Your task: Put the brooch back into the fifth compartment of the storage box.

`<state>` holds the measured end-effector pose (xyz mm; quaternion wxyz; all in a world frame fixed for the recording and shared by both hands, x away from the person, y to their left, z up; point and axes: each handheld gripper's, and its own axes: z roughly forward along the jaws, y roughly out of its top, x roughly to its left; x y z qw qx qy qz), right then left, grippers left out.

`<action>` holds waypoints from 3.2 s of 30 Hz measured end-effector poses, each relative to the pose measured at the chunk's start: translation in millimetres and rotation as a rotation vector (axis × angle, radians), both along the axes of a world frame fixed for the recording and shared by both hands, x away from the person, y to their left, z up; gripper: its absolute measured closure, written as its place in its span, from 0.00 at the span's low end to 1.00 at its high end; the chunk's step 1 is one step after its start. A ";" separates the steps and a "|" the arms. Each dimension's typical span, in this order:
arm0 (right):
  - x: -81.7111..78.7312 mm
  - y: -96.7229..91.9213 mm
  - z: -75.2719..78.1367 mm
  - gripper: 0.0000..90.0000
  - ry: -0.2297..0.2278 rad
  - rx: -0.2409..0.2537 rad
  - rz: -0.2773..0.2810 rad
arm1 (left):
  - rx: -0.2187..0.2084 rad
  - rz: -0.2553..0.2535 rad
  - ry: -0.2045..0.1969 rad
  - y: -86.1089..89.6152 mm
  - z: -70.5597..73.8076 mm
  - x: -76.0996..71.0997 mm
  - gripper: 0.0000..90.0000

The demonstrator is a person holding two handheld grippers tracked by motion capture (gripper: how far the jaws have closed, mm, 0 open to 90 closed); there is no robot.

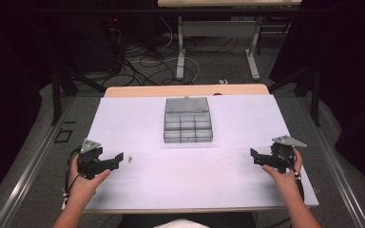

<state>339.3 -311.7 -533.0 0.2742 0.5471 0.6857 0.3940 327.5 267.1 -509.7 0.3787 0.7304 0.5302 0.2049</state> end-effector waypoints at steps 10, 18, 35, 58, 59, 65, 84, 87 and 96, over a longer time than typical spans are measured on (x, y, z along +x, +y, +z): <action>-6.3 -2.5 -1.7 0.00 0.007 0.004 0.001 | -0.027 -0.014 -0.005 -2.2 3.4 16.3 0.19; -9.1 -2.6 -1.6 0.00 0.003 0.006 0.003 | -0.011 -0.023 0.004 -8.2 7.7 24.5 0.29; -8.8 -2.0 -3.3 0.00 0.020 0.017 -0.001 | -0.079 -0.016 0.101 -17.9 -6.1 43.1 0.46; -7.0 -1.1 -5.8 0.00 0.026 0.019 0.014 | -0.212 0.046 0.329 -10.5 -18.0 53.4 0.55; -7.1 -1.0 -5.6 0.00 0.033 0.023 0.019 | -0.212 0.044 0.344 -10.9 -18.1 53.7 0.56; -6.3 -1.3 -6.5 0.00 0.033 0.017 0.026 | -0.180 0.033 0.372 -15.8 -24.8 55.6 0.62; -6.0 -0.9 -6.8 0.00 0.042 0.026 0.031 | -0.129 0.017 0.395 -22.6 -31.9 55.7 0.75; -5.9 -0.5 -6.8 0.00 0.045 0.027 0.032 | -0.132 0.012 0.407 -23.2 -32.2 55.8 0.77; -5.7 0.0 -6.9 0.00 0.044 0.026 0.037 | -0.132 0.006 0.416 -24.2 -33.2 56.1 0.81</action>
